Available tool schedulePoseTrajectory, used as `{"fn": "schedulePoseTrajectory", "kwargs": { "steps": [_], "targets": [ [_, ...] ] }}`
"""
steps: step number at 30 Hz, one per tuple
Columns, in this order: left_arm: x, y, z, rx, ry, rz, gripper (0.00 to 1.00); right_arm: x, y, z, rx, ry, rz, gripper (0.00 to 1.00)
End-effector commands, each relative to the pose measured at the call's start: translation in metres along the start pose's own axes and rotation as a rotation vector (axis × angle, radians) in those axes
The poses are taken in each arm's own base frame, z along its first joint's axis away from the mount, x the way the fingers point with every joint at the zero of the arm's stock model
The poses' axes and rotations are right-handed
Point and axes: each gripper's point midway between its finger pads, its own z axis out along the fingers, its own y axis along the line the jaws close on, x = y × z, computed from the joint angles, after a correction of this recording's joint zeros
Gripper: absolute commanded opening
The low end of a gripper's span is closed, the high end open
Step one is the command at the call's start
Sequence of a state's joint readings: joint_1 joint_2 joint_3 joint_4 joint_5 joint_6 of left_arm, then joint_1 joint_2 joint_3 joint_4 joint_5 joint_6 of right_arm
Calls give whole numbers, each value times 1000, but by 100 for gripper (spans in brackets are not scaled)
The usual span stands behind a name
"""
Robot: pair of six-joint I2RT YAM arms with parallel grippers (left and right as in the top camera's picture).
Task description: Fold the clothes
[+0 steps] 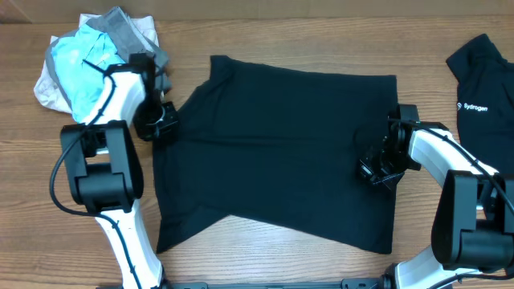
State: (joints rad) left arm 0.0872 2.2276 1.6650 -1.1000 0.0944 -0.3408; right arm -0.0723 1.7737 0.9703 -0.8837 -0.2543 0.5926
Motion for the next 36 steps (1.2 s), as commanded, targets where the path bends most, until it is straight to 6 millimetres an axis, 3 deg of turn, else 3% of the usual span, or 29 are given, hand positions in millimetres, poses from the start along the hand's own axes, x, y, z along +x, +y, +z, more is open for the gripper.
{"fn": "schedulePoseTrajectory", "kwargs": {
  "steps": [1, 4, 11, 15, 17, 18, 21, 23, 24, 30, 36],
  "targets": [
    [1, 24, 26, -105, 40, -34, 4, 0, -13, 7, 48, -11, 20, 11],
    [-2, 21, 17, -98, 33, -33, 4, 0, -13, 7, 48, -11, 19, 11],
    [-13, -12, -42, -52, -59, 17, 4, -3, -11, 7, 40, -21, 16, 12],
    [-13, -51, -82, -9, -177, 97, 4, -4, -10, 7, 35, -26, 15, 13],
    [-9, -81, -98, 28, -245, 160, 5, -4, -10, 7, 34, -28, 14, 13],
    [-7, -96, -103, 45, -275, 196, 10, -5, -9, 7, 32, -30, 13, 13],
    [2, -142, -105, 81, -338, 302, 33, -6, -9, 7, 29, -33, 12, 16],
    [7, -169, -98, 86, -375, 376, 59, -5, -9, 7, 30, -31, 13, 16],
    [6, -177, -95, 76, -399, 393, 64, -5, -10, 7, 32, -29, 13, 17],
    [-18, -198, -78, 41, -504, 434, 68, 0, -13, 7, 46, -11, 11, 19],
    [-55, -181, -66, -10, -560, 446, 64, 0, -13, 7, 47, -10, 11, 19]
  ]
}}
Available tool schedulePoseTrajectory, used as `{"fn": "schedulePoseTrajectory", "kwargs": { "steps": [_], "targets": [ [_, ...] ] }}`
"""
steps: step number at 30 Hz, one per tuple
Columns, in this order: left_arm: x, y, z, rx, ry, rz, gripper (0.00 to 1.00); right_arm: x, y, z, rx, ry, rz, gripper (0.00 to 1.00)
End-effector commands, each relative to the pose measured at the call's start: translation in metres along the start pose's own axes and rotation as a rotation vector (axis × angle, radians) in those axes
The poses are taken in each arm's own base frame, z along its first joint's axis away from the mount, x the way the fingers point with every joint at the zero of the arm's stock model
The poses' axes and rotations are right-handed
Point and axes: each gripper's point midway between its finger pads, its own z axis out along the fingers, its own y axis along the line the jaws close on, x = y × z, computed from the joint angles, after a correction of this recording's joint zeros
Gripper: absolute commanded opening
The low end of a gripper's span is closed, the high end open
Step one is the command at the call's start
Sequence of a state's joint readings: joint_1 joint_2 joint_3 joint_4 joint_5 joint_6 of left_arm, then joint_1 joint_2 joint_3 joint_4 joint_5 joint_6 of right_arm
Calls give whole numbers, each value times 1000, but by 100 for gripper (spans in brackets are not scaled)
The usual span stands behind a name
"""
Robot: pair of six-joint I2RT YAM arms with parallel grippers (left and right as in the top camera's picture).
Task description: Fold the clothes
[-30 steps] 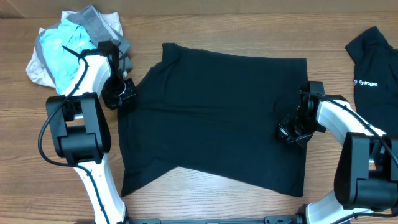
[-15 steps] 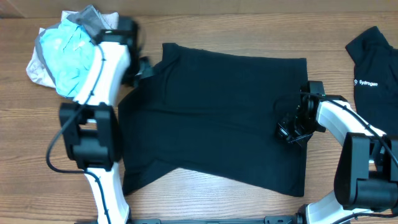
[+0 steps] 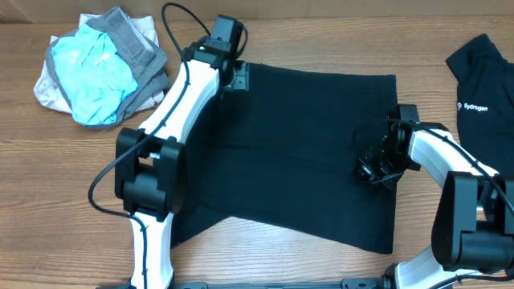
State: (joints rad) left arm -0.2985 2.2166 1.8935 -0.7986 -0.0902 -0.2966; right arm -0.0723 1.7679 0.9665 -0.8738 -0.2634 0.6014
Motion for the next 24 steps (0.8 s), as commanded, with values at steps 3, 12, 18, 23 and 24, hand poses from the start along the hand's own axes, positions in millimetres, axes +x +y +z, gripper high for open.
{"fn": "schedulePoseTrajectory", "kwargs": {
  "steps": [3, 12, 18, 23, 24],
  "targets": [
    [-5, 34, 30, -78, 0, 52, 61, 0, -16, 7, 61, -7, 6, 19],
    [-7, 34, 58, -90, -19, 177, 61, 5, -11, 9, 64, -1, -17, 19],
    [-7, 26, 65, -56, -28, 190, 63, 9, -5, 11, 65, -2, -46, 19],
    [-11, 21, 69, -32, -45, 200, 61, 13, -2, 13, 68, 0, -62, 19],
    [-11, 19, 69, -21, -46, 200, 61, 13, -2, 13, 68, 0, -61, 19]
  ]
}}
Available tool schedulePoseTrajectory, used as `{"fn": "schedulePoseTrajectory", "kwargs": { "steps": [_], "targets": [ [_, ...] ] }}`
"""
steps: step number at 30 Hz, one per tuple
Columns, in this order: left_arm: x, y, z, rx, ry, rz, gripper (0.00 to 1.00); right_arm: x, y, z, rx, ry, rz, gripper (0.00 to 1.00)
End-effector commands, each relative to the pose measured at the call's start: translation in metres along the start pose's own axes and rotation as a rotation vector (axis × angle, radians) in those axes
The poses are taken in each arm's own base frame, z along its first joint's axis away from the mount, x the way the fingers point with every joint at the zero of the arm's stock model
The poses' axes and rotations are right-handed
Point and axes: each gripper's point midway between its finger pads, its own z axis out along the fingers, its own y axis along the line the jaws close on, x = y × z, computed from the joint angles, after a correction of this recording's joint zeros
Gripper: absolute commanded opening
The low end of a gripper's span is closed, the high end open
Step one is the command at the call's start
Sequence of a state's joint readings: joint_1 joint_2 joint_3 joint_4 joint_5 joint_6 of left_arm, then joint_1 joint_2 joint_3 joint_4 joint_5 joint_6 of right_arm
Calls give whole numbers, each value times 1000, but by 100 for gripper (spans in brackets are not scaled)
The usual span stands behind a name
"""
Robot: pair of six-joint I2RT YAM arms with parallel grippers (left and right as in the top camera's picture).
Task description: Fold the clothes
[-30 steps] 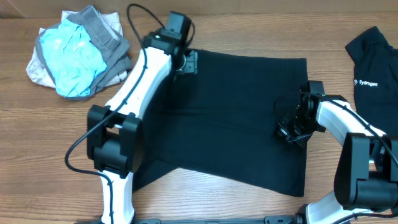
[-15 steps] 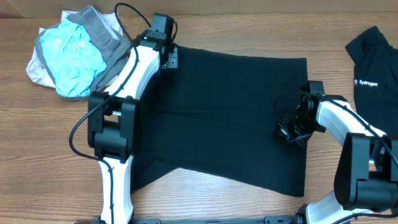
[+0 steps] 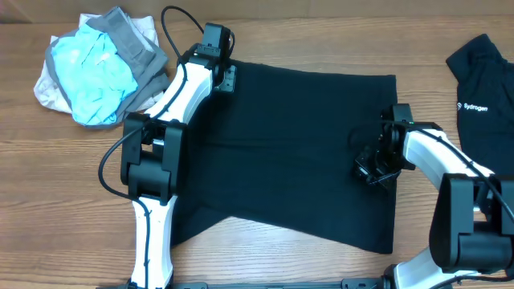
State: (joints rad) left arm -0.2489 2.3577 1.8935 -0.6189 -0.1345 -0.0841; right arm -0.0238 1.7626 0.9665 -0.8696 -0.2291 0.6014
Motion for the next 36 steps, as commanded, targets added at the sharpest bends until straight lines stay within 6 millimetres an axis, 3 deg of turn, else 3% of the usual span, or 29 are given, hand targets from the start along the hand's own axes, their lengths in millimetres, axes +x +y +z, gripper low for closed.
{"fn": "schedulePoseTrajectory", "kwargs": {
  "steps": [1, 8, 15, 23, 25, 28, 36],
  "targets": [
    [-1, -10, 6, 43, -6, 35, 60, 8, -7, 10, 37, 21, -13, 19],
    [12, -10, 24, 34, 30, 41, 44, 8, -7, 10, 37, 21, -14, 19],
    [3, 5, 24, -52, -9, 34, 27, 7, -7, 10, 39, 17, -14, 19],
    [-7, 70, 12, -307, -24, -30, 8, 7, -7, 10, 38, 16, -15, 19],
    [-11, 80, 8, -325, -26, -43, 9, 7, -7, 10, 38, 16, -15, 19],
    [-21, 95, -1, -361, -39, -61, 22, 6, -9, 10, 52, 8, -14, 20],
    [-45, 134, -37, -532, -82, -93, 27, 5, -12, 10, 67, 3, -9, 20]
  ]
}}
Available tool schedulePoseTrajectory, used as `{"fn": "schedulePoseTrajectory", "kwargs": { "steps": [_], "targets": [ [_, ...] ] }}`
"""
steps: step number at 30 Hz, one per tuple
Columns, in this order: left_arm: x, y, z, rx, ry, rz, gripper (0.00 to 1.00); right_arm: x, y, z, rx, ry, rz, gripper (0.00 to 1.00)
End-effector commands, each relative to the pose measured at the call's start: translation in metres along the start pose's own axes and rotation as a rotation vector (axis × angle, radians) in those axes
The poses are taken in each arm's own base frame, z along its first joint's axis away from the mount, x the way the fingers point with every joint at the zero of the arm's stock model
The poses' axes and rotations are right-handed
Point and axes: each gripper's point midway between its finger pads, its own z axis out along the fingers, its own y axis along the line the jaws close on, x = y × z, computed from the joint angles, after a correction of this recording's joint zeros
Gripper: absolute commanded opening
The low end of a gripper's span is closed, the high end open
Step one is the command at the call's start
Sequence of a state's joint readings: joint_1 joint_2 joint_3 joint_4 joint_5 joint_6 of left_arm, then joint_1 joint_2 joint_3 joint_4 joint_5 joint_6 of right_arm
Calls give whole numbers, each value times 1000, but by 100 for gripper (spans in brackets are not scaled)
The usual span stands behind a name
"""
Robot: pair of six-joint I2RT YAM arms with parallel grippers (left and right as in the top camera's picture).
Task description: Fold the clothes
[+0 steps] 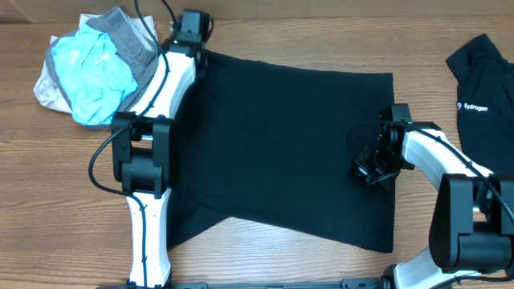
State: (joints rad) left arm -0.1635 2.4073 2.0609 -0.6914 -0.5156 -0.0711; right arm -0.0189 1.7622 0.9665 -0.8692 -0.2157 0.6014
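A black shirt lies spread flat across the middle of the table. My left gripper reaches to the shirt's far left corner, and the cloth there is drawn to a point at its fingers, so it looks shut on that corner. My right gripper rests on the shirt near its right edge. Its dark fingers blend into the black cloth, and a small wrinkle sits just above them.
A pile of light blue, grey and white clothes lies at the far left, beside the left arm. A second black shirt with white lettering lies at the far right. The wooden table shows around them.
My left gripper has moved from on the shirt near its far left part to the far left corner itself. That corner now sits slightly further left. The right gripper has hardly moved.
At first my left gripper was at the shirt's left edge beside the clothes pile. Then it was on the shirt's far left part, then a little further left, and now it is at the far corner. The right gripper stayed by the right edge, shifting slightly left.
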Motion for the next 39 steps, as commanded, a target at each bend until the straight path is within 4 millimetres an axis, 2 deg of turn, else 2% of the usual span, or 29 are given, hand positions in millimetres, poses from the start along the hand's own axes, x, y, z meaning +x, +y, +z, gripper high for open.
{"fn": "schedulePoseTrajectory", "kwargs": {
  "steps": [1, 2, 3, 4, 5, 8, 13, 16, 18, 20, 22, 28, 31, 35, 36, 39],
  "targets": [
    [-16, 29, -7, -129, -29, -25, 29, 6, -11, 10, 56, 11, -5, 19],
    [-17, 33, -9, -147, -30, -26, 36, 6, -11, 10, 56, 12, -5, 20],
    [-18, 35, -10, -154, -30, -26, 61, 6, -11, 10, 56, 12, -5, 20],
    [-19, 36, -12, -153, -29, -24, 82, 6, -11, 10, 57, 12, -5, 20],
    [-20, 36, -13, -152, -27, -22, 85, 6, -12, 10, 57, 13, -5, 20],
    [-22, 35, -19, -145, -24, -19, 90, 6, -12, 10, 57, 13, -4, 20],
    [-30, 32, -39, -122, -24, -71, 91, 6, -11, 10, 55, 11, -5, 20],
    [-31, 13, -55, 9, 11, -87, 92, 5, -10, 10, 48, 11, -2, 19],
    [-27, -4, -68, 128, 53, -78, 84, 5, -9, 10, 46, 11, -2, 12],
    [-19, -18, -82, 222, 106, -111, 80, 4, -7, 9, 38, 2, -3, 11],
    [-13, -23, -94, 261, 148, -135, 79, 2, -4, 3, 25, -14, 19, 12],
    [-4, -6, -134, 263, 221, -217, 85, 5, 10, -46, -58, -102, -17, 28],
    [2, 4, -157, 279, 248, -243, 89, 14, 11, -73, -95, -148, -31, 56],
    [7, 27, -195, 271, 256, -314, 96, 32, 6, -104, -136, -197, -41, 96],
    [9, 33, -205, 272, 257, -322, 100, 37, 4, -110, -147, -203, -40, 100],
    [19, 48, -234, 279, 277, -345, 100, 53, -3, -124, -164, -210, -27, 100]
  ]
}}
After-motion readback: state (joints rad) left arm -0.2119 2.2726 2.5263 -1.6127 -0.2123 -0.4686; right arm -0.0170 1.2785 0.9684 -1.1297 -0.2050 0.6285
